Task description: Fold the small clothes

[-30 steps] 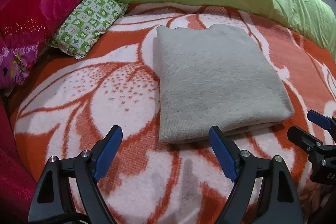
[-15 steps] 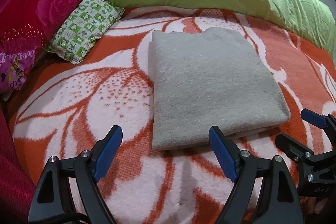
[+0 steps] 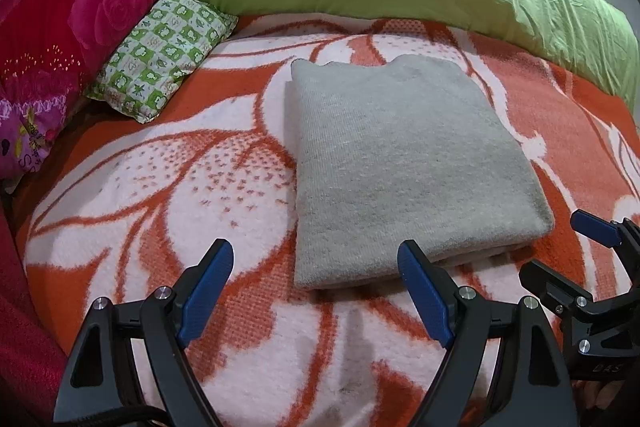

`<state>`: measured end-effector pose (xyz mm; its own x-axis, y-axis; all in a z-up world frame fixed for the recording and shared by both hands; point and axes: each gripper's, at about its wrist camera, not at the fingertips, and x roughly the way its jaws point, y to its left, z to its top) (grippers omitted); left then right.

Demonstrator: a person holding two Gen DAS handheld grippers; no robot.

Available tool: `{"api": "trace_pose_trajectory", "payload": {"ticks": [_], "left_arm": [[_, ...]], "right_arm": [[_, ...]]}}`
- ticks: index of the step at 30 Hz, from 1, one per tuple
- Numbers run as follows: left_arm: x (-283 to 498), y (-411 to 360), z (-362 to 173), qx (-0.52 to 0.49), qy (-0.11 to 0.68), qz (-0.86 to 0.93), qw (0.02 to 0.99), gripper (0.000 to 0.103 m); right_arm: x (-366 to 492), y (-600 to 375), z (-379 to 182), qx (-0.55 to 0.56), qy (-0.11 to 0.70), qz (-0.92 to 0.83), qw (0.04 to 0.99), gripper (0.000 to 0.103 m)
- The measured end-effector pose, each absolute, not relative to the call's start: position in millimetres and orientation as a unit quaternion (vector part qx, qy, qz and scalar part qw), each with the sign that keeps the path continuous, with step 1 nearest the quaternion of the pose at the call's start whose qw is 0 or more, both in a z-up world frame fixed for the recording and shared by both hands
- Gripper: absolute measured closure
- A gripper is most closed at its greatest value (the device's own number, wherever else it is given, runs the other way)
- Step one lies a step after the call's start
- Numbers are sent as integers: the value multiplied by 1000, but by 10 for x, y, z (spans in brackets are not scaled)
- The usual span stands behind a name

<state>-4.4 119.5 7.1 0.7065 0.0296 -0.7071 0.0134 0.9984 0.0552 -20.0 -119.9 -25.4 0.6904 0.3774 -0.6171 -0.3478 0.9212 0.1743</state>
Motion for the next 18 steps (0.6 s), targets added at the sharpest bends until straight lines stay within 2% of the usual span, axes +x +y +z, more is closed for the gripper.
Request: {"api": "trace_pose_trajectory", "payload": {"ticks": [18], "left_arm": [[-16, 1177, 65, 27, 386, 0, 922, 18]], "right_arm": [[-168, -1209, -267, 24, 344, 195, 918, 3]]}}
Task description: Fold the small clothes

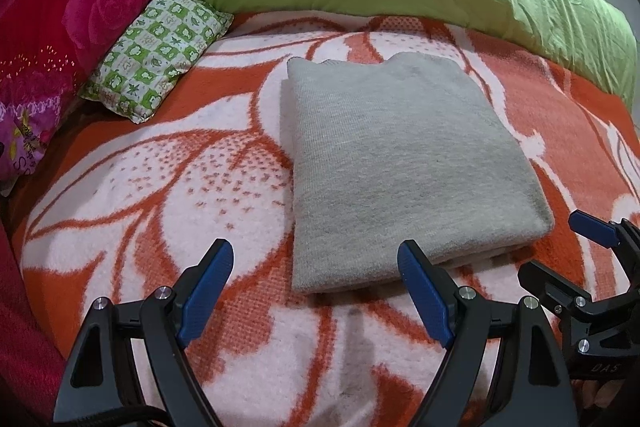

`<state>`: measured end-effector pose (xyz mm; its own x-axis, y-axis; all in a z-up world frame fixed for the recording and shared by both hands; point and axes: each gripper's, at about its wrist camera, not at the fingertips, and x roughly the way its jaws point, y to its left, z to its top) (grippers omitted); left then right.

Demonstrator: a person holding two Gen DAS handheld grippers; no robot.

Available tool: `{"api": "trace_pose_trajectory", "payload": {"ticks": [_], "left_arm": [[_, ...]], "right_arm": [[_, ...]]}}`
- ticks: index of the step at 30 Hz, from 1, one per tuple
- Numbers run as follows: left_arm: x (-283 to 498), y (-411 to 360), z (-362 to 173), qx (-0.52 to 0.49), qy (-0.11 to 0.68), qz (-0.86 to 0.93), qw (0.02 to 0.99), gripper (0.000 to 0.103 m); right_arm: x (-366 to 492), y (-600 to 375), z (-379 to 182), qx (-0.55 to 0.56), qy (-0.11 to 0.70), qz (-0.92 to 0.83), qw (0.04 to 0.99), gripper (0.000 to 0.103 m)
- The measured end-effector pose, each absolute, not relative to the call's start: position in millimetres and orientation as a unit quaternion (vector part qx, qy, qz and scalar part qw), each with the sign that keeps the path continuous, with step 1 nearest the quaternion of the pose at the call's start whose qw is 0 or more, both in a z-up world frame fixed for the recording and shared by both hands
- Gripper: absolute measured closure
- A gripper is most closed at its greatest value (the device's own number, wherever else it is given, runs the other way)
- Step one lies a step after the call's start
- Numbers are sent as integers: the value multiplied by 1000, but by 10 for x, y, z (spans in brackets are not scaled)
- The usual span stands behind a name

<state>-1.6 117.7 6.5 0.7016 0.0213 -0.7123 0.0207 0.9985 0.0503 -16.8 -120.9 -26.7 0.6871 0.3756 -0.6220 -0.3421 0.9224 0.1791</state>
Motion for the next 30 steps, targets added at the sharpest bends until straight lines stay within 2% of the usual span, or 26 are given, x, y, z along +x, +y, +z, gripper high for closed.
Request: {"api": "trace_pose_trajectory", "payload": {"ticks": [30], "left_arm": [[95, 1196, 54, 31, 388, -11, 921, 18]], "right_arm": [[-135, -1230, -237, 33, 346, 189, 918, 3]]}}
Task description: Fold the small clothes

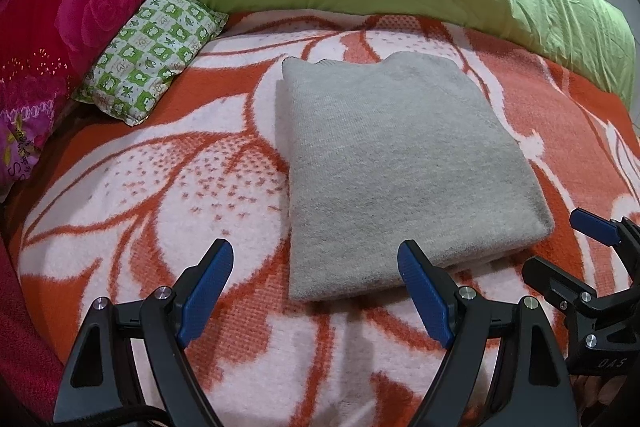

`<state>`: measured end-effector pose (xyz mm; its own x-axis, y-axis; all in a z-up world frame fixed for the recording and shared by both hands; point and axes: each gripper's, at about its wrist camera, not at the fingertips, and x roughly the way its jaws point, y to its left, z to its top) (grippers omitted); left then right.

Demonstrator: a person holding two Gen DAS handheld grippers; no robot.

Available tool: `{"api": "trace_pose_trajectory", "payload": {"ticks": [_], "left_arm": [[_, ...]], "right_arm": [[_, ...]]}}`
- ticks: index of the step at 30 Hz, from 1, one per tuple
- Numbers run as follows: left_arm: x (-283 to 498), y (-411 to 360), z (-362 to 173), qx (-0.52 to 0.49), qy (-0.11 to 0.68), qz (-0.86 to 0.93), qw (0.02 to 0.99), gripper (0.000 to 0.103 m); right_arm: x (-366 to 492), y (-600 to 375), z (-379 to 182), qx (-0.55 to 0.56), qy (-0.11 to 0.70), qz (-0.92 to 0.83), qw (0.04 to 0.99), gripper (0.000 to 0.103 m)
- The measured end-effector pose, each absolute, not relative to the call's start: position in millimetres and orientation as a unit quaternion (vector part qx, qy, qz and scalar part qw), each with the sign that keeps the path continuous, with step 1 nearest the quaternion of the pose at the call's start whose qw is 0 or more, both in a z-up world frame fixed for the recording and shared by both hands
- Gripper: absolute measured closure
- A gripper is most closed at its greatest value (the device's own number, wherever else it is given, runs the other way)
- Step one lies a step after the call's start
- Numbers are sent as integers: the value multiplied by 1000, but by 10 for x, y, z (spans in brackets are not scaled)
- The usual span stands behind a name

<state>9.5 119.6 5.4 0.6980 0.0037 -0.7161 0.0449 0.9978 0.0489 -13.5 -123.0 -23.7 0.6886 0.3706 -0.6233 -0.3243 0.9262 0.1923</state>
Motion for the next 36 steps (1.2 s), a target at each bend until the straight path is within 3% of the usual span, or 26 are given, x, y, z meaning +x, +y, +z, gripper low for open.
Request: {"api": "trace_pose_trajectory", "payload": {"ticks": [36], "left_arm": [[83, 1184, 102, 38, 387, -23, 921, 17]], "right_arm": [[-200, -1253, -178, 47, 344, 177, 921, 3]]}}
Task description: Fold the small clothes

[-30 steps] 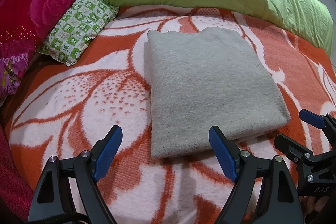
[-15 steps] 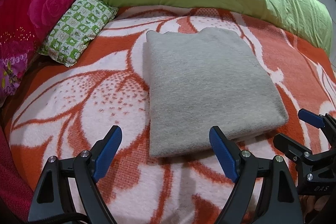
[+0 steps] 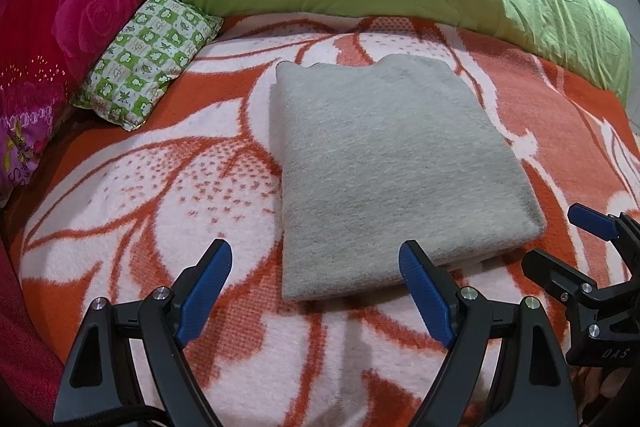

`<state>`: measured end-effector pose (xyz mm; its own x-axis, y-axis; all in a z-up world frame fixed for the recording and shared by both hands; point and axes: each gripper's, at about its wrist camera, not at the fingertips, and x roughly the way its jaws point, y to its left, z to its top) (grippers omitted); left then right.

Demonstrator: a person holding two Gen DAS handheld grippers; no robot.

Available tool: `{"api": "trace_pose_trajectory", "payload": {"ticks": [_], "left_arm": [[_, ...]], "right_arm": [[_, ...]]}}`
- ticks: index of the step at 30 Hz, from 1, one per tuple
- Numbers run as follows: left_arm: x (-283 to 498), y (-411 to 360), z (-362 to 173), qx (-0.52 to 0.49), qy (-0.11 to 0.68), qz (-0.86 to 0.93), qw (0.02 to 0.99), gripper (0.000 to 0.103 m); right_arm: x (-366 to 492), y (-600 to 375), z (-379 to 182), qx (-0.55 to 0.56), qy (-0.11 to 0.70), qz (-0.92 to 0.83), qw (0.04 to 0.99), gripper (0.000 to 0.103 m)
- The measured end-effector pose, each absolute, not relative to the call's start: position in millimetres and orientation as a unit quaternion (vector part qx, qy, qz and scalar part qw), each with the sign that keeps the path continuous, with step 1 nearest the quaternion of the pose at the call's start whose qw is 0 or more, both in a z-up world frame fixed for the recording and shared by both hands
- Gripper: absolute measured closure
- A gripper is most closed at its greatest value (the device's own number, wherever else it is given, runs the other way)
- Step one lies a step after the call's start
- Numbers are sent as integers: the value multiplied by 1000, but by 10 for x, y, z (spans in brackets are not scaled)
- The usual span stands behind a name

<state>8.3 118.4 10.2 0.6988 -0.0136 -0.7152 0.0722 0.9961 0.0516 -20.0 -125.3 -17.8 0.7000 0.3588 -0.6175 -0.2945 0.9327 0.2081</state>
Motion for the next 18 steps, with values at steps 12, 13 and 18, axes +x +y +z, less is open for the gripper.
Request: {"api": "trace_pose_trajectory", "payload": {"ticks": [12, 13, 18], "left_arm": [[90, 1172, 114, 38, 388, -25, 921, 17], [89, 1170, 115, 38, 388, -25, 921, 17], [87, 1168, 116, 38, 387, -25, 921, 17]], "right_arm": [[-202, -1256, -160, 48, 344, 175, 921, 3], [-198, -1254, -155, 48, 344, 175, 921, 3], [-195, -1265, -160, 48, 344, 176, 921, 3]]}}
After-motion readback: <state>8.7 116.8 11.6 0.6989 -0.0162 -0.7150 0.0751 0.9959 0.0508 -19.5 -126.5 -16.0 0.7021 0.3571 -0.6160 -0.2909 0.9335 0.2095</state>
